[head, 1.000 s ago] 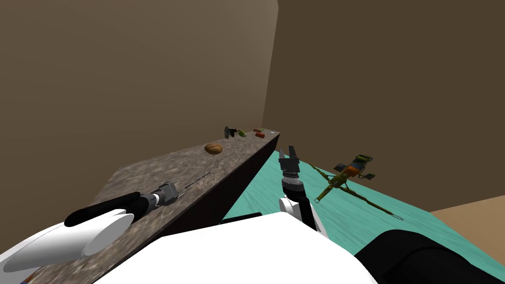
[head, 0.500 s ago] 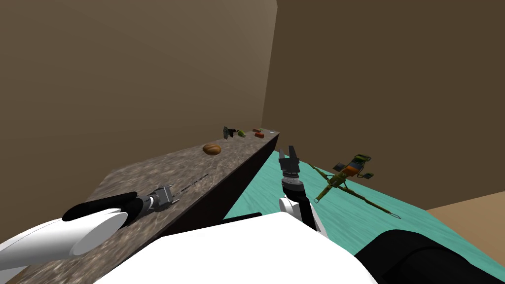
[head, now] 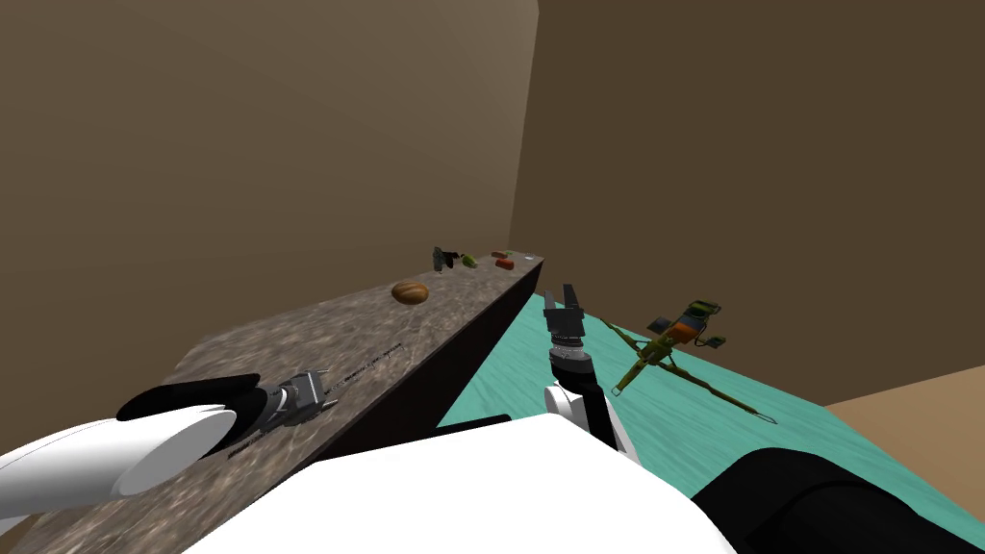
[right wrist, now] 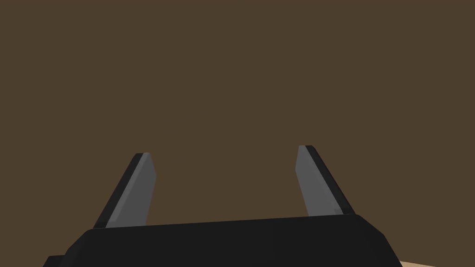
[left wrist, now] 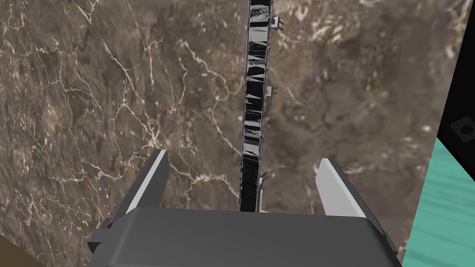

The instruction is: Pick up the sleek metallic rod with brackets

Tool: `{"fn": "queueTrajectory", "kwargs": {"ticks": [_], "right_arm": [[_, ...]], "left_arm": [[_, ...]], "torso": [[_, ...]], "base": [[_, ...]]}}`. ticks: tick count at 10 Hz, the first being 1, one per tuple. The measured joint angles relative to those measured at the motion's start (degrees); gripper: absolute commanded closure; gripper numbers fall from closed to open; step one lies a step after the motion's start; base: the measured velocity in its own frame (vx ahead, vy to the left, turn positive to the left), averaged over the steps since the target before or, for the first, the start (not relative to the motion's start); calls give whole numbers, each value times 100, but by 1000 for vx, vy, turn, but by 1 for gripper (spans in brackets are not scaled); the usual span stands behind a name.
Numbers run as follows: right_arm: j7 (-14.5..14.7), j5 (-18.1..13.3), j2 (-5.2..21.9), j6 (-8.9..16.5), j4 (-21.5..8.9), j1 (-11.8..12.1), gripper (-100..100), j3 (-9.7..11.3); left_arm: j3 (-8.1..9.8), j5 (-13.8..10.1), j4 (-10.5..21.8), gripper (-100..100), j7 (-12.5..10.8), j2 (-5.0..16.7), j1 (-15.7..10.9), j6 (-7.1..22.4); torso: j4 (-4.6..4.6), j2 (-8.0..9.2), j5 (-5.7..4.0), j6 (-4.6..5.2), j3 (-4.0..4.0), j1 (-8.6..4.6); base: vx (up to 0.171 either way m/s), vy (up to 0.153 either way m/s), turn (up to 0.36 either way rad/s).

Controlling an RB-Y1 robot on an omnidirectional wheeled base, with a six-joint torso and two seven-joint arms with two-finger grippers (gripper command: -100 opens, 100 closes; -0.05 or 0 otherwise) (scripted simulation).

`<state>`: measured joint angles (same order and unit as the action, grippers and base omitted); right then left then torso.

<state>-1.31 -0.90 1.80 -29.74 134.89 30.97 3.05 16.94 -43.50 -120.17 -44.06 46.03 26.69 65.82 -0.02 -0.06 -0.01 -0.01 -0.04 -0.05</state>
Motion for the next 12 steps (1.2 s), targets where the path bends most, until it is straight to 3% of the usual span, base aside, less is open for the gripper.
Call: {"fn": "queueTrajectory", "kwargs": {"ticks": [5, 6, 7, 10, 11, 12], "right_arm": [[0, 0, 0, 0, 0, 0, 0, 0], [0, 0, 0, 0, 0, 0, 0, 0], [0, 0, 0, 0, 0, 0, 0, 0], [0, 0, 0, 0, 0, 0, 0, 0], [0, 0, 0, 0, 0, 0, 0, 0], [0, 0, 0, 0, 0, 0, 0, 0]], "left_arm": [[99, -331, 78, -100, -371, 376, -30, 708], [99, -337, 81, 0, -385, 383, -33, 735], [99, -336, 81, -100, -384, 382, -33, 732], [-8, -203, 393, -100, -210, 223, -84, 527], [-15, -194, 402, 100, -201, 216, -86, 511], [-14, -195, 401, 100, -202, 217, -86, 513]], "torso": [[-1, -1, 0, 0, -1, 1], [0, 3, 1, -1, 2, 2], [1, 7, 1, -1, 4, 3], [1, 4, 2, 0, 2, 2], [1, 6, 1, -1, 3, 3], [2, 8, 1, -1, 4, 3]], "base": [[25, -9, -17], [0, 0, 0], [7, -4, -39], [11, -4, -34], [0, 0, 0], [0, 0, 0]]}}
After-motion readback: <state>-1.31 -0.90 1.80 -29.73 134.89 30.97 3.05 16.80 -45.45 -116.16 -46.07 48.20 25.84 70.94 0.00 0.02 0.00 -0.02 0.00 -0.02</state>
